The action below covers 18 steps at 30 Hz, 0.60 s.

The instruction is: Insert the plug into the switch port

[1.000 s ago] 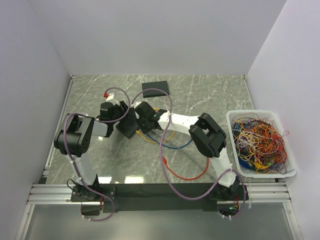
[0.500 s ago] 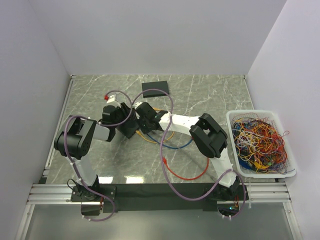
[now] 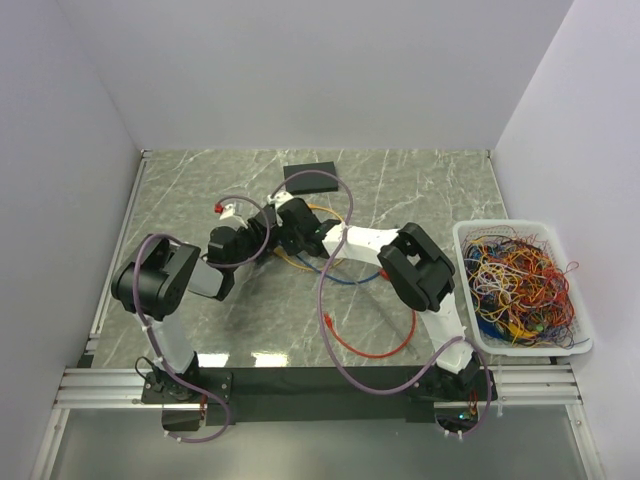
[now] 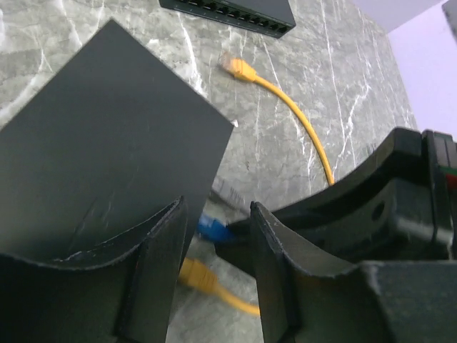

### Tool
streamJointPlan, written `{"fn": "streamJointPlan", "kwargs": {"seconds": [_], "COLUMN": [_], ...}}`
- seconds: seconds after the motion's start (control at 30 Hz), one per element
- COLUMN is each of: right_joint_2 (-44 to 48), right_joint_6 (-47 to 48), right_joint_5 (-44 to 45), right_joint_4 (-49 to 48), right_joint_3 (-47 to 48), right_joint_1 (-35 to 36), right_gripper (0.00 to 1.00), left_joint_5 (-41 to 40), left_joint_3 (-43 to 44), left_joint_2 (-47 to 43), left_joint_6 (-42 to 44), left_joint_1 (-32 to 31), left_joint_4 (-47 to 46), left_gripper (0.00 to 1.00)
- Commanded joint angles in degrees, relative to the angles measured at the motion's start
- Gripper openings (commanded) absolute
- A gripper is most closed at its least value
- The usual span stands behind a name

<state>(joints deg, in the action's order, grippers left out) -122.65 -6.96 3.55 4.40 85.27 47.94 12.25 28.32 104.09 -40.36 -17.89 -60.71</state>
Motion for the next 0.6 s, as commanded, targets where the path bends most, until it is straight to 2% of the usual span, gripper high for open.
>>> {"fn": "streamJointPlan", "kwargs": {"seconds": [0.0,0.27,0.4,0.57], "right_joint_2": [0.7,2.0,2.9,4.4], "right_joint_6": [-0.6,0.2,0.3,0.1], "right_joint_5": [1.9,1.6,1.8,1.4], "right_joint_4": [-19.2,-17.1,-17.9,-18.6], "right_joint_3": [5.3,2.4,0.0,-2.7], "right_joint_1": [-0.3,-0.5,-0.5,-0.6], "right_gripper": [0.0,0.0,0.0,0.0], "left_joint_5": [9.7,3.4,-1.6,1.3], "left_joint_3": [-3.0,-0.5,3.7,6.8], "left_joint_2": [2.5,-7.3,-9.8,-10.7], "left_joint_6": [-2.2,-3.6,-2.2,-3.5], "left_joint_1": [-4.5,-4.4,-3.8,2.0], "left_joint_4": [15.8,24.1,30.8,31.0], "left_gripper": [0.5,0.53,0.53,0.54]}}
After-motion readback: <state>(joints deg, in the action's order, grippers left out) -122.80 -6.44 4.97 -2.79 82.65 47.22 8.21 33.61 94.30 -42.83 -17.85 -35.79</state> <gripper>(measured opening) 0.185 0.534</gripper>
